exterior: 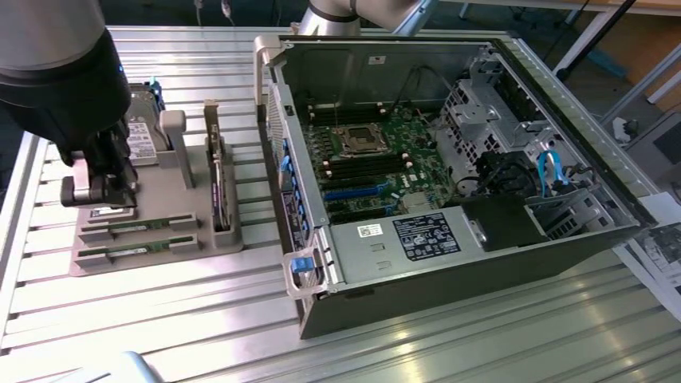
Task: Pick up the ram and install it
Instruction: 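Pick up the ram and move it above insertion slot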
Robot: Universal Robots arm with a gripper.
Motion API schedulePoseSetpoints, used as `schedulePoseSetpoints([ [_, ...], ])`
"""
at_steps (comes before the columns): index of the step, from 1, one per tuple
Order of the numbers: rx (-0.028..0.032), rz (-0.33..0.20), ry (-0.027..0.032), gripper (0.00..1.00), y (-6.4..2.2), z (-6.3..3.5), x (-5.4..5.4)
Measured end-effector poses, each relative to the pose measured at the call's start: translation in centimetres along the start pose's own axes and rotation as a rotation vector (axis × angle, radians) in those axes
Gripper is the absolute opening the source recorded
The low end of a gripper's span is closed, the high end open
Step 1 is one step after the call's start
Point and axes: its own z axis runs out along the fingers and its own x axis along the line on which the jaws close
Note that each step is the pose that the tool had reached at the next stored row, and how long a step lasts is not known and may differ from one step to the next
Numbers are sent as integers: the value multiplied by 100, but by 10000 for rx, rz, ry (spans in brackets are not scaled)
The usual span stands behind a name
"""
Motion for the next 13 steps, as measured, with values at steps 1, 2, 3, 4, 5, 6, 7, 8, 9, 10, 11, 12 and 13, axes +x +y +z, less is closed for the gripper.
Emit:
schedulePoseSetpoints([
  [1, -4, 0, 0, 36, 0, 19, 0],
  [2, -10, 0, 0, 36, -1, 44, 1],
  [3, -14, 1, -1, 36, -1, 61, 2],
  [4, -18, 1, -1, 36, -1, 80, 2],
  [5, -22, 1, 0, 36, -2, 98, 3],
  [6, -26, 0, 0, 36, -2, 114, 3],
  [7, -29, 1, 0, 36, -2, 135, 4],
  [8, -33, 1, 0, 36, -2, 155, 4],
  [9, -36, 1, 0, 36, -3, 174, 5],
  [10, -40, 1, 0, 36, -3, 192, 6],
  [11, -44, 1, -1, 36, -4, 215, 6],
  [12, -48, 1, 0, 36, -4, 233, 7],
  [13, -53, 1, 0, 36, -4, 249, 7],
])
